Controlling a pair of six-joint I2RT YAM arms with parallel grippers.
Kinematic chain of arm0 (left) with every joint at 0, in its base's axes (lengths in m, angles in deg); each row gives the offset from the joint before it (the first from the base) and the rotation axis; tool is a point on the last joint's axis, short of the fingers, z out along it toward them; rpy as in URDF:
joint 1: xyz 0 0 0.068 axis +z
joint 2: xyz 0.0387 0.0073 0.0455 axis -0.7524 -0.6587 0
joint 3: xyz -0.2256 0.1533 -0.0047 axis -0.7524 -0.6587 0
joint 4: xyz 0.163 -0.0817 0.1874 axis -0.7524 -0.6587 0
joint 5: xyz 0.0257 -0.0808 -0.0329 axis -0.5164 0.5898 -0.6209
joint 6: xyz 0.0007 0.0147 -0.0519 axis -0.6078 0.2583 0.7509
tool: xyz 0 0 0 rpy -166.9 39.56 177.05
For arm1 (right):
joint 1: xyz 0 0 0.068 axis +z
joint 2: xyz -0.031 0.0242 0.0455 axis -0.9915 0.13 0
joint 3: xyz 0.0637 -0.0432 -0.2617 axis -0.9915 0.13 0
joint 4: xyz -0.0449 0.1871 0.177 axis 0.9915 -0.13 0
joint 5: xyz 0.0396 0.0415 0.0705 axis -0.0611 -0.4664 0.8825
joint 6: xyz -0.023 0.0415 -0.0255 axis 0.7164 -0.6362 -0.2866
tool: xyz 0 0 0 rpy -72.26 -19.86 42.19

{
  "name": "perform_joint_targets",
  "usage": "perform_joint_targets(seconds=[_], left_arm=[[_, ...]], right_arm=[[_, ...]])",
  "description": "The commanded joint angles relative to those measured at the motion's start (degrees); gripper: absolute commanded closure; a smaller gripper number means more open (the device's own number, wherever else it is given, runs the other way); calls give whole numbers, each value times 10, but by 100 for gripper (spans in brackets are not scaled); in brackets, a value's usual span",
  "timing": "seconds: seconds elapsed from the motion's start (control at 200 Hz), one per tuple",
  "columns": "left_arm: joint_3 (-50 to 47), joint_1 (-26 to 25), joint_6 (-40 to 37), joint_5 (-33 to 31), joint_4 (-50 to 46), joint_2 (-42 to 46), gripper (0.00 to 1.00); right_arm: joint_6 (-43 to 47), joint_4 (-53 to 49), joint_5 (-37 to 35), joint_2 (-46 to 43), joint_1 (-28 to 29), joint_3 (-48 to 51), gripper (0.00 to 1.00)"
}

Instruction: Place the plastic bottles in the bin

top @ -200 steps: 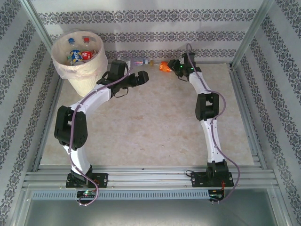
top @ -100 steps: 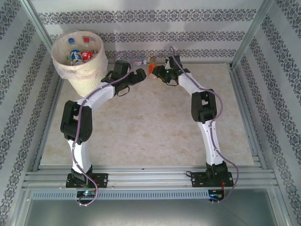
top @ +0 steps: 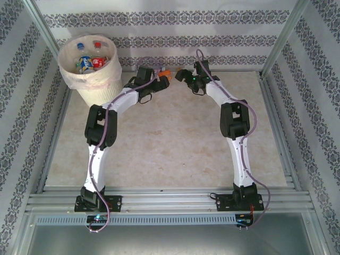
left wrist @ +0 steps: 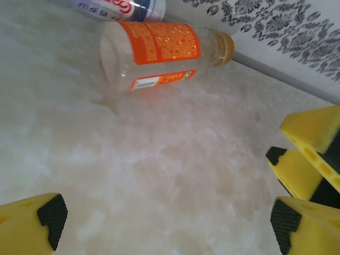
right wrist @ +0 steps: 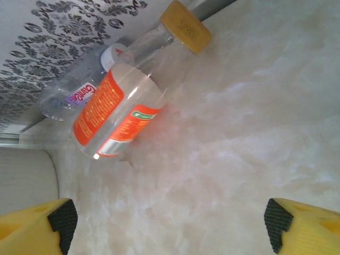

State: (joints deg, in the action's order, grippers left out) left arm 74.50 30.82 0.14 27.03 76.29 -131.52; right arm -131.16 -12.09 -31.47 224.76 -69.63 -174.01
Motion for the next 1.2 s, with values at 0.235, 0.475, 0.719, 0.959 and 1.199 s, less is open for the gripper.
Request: perform_joint_targets(seconds=[0.235,0.475,0.719,0.959,1.199], left_arm=[[177,39,-96,12,-2,-137,0],[251,50,-119,59,12,-194,0],[285,51,-102,53,-12,-219,0],[287,53,-9,54,-80,-206,0],[206,53,153,50,-127,-151,0]], right_arm=[[-120,30,-41,52,-2,-65,2],[-158,48,-78,180,-6,-244,2],[-200,112,-37,255,-6,-314,2],[-161,98,55,235,16,-299,4],[-123,123,109,129,47,-134,3]])
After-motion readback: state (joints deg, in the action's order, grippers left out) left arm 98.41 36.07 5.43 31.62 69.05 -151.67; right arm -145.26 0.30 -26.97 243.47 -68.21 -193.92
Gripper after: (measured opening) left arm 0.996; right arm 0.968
